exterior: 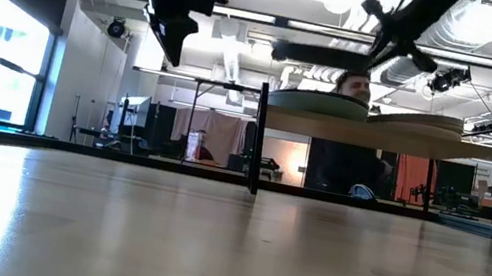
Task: Place and stack plates onto a shelf
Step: Stack the black plate on top of the dark blue plate on the shelf, then stack the gray plate on top of the black plate on the shelf
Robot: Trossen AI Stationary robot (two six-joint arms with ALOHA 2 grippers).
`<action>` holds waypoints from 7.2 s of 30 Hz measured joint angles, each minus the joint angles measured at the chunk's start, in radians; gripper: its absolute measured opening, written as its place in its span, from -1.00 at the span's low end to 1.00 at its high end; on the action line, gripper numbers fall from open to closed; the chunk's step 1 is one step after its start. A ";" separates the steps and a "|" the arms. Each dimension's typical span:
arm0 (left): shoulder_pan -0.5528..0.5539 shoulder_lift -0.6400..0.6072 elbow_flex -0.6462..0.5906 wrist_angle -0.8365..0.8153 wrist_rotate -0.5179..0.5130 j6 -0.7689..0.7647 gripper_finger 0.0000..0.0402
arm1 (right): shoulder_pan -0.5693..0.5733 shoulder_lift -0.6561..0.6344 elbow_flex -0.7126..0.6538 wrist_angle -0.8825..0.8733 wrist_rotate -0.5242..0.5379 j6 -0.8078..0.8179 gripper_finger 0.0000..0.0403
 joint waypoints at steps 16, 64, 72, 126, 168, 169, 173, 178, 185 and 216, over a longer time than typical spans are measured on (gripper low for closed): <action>0.083 0.000 0.000 0.018 0.004 0.010 -0.32 | -0.145 0.172 0.013 -0.025 -0.166 -0.046 -1.00; 0.102 0.000 0.000 0.019 0.056 0.051 -0.32 | -0.119 0.201 0.014 -0.063 -0.121 -0.011 -0.67; 0.102 0.000 0.000 0.019 0.056 0.051 -0.32 | -0.119 0.166 0.014 -0.076 -0.137 -0.013 -0.65; 0.102 0.000 0.000 0.015 0.060 0.050 -0.32 | -0.008 0.126 0.014 -0.176 -0.015 0.039 -0.77; -0.349 0.000 0.000 -0.411 0.527 -0.350 -0.32 | 0.451 0.114 0.013 -0.235 -0.096 -0.053 -0.77; -0.380 0.000 -0.004 -0.411 0.524 -0.357 -0.32 | 0.467 0.114 0.013 -0.242 -0.090 -0.063 -0.77; -0.504 0.000 -0.083 -0.410 0.525 -0.423 -0.32 | 0.536 0.114 0.013 -0.285 -0.028 -0.085 -0.77; -0.667 0.000 -0.205 -0.392 0.530 -0.574 -0.32 | 0.611 0.114 0.013 -0.327 0.056 -0.074 -0.77; -0.861 0.000 -0.315 -0.293 0.553 -0.703 -0.32 | 0.688 0.114 0.013 -0.328 0.094 -0.064 -0.77; -1.222 0.000 -0.613 0.206 0.599 -1.113 -0.32 | 0.772 0.114 0.013 -0.317 0.176 0.013 -0.77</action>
